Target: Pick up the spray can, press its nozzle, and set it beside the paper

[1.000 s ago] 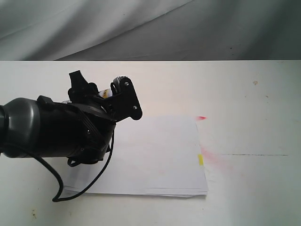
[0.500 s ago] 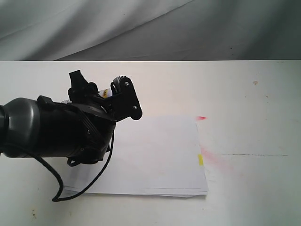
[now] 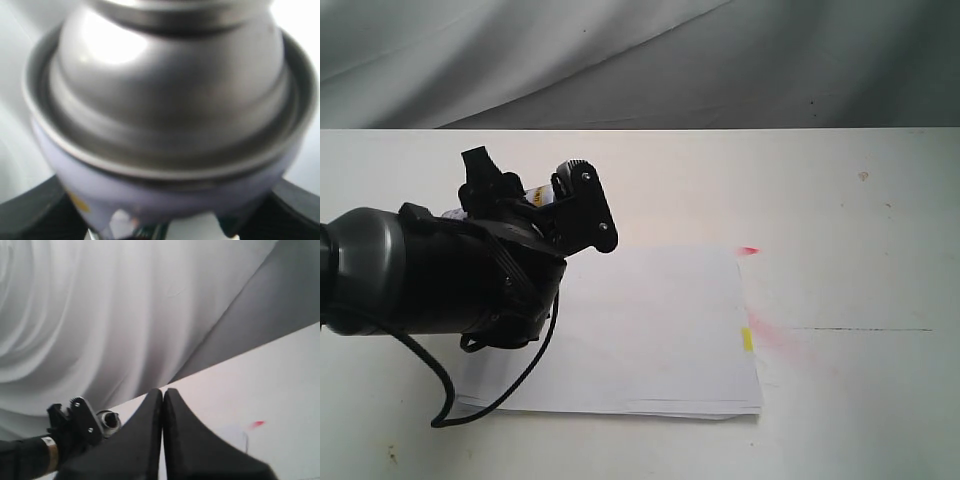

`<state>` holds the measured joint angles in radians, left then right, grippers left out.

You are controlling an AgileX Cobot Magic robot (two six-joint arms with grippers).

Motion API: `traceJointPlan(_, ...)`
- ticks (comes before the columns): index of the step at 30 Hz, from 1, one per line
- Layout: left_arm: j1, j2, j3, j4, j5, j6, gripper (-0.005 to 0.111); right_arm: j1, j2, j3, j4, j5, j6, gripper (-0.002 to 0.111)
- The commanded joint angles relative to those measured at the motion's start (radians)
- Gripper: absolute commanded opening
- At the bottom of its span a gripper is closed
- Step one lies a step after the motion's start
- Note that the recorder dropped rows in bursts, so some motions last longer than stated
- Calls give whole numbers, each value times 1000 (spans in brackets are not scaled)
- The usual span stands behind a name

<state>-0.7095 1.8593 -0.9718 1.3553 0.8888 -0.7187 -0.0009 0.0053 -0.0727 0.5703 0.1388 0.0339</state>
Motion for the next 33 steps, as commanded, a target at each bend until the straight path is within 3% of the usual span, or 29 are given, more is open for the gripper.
traceJointPlan(1, -6, -8, -10, 38, 34, -6, 0, 4, 71, -165, 16, 66, 35, 0)
traceJointPlan(7, -6, -8, -10, 42, 34, -6, 0, 4, 460, -536, -176, 358, 31, 0)
traceJointPlan(13, -6, -8, -10, 42, 34, -6, 0, 4, 814, -853, -216, 439, -235, 0)
traceJointPlan(21, -6, -8, -10, 42, 34, -6, 0, -27, 1267, -1204, 109, 701, -633, 0)
traceJointPlan(26, -6, -8, -10, 42, 34, -6, 0, -160, 1463, -1219, 483, 789, -927, 0)
traceJointPlan(29, -6, -8, -10, 42, 34, -6, 0, -223, 1569, -1219, 621, 913, -1024, 0)
traceJointPlan(33, -6, -8, -10, 42, 34, -6, 0, -233, 1689, -1219, 697, 1010, -1107, 0)
